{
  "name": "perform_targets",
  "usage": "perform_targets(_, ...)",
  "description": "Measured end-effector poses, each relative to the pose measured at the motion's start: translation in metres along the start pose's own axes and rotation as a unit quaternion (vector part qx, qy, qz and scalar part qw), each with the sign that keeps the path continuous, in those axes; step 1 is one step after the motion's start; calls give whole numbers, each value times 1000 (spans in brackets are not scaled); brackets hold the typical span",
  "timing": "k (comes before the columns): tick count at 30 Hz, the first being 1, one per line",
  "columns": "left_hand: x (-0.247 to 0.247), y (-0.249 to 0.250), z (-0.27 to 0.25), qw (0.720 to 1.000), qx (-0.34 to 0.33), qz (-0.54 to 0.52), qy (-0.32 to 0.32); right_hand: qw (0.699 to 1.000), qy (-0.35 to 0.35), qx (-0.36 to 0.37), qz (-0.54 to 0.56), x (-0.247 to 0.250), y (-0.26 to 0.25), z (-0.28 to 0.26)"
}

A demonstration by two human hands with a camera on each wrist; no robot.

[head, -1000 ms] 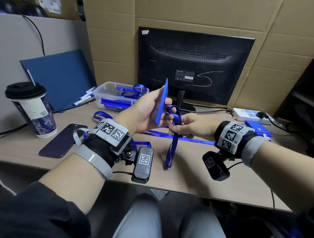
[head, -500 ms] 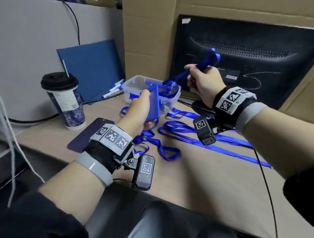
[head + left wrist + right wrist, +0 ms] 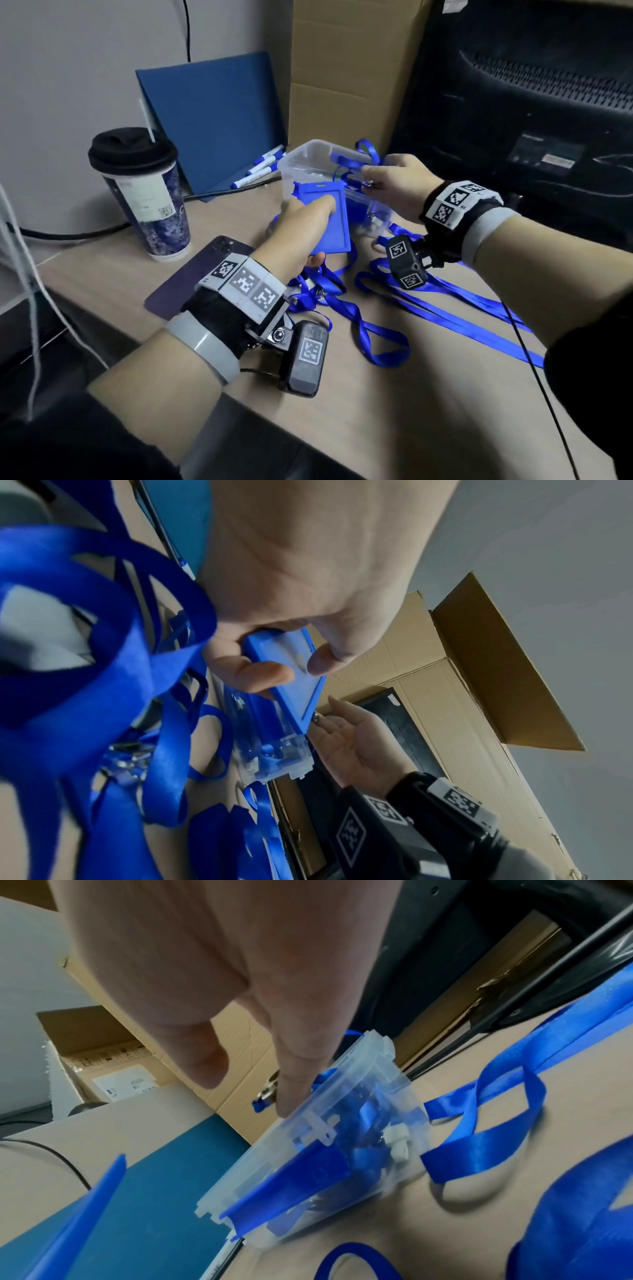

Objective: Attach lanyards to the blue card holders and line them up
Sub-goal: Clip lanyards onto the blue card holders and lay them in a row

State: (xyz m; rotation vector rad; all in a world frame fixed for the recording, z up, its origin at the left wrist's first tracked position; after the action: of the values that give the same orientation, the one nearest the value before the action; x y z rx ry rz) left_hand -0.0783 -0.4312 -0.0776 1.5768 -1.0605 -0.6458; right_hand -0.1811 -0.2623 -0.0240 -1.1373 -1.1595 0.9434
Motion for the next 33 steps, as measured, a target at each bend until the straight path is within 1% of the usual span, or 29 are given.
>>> perform_targets(2,2,-2,3,1000,-3,1,7,1000,13,-9,23,0,2,2)
perform_targets(4,6,-4,4,1000,-5,3,9,999,26,-1,34,4,-1,4)
perform_targets(7,17,-4,3,1000,-8,2,11,999,37,19,1,11,-9,6)
perform_targets(10,26,-1,-1,1000,-16,0,14,998,40,46,-4,11,-12,5)
perform_targets(14,34,-3,-5,1000,-10,-2,15,982,122,95,-108,17,-7,10)
perform_targets(18,33,-2,-4,1000,-6,-6,13,964,156,117,-182,23,1,18)
perform_targets(20,28,1,-3,1000,-9,-7,9,960,156,121,-200,24,2,25)
perform_targets(21,25,3,-2,1000,-10,-7,7,962,151,111,-198,24,3,27)
perform_targets(24,19,1,-1,1000,-8,3,4,980,120,66,-141,22,10,35)
perform_targets(26,16,-2,0,1000,-3,9,8,991,91,43,-90,18,10,30)
perform_targets(27,16,-3,0,1000,-2,10,10,995,74,30,-61,16,11,28)
perform_targets(29,18,-2,-2,1000,-4,5,12,997,65,12,-36,14,13,26)
perform_targets(33,31,2,-6,1000,-27,3,12,998,48,31,2,9,8,8)
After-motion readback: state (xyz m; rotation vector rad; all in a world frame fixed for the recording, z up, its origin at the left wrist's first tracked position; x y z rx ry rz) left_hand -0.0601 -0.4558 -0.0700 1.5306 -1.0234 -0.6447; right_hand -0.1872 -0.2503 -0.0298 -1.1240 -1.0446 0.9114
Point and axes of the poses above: each hand's wrist, its own z-axis towards the middle knuckle, its own x-axis out of the back of the hand, y = z × x, the point moved 8 cm from there along z, towards the middle knuckle, and after that the axes turned 15 degrees about y, right-handed, at the moved point
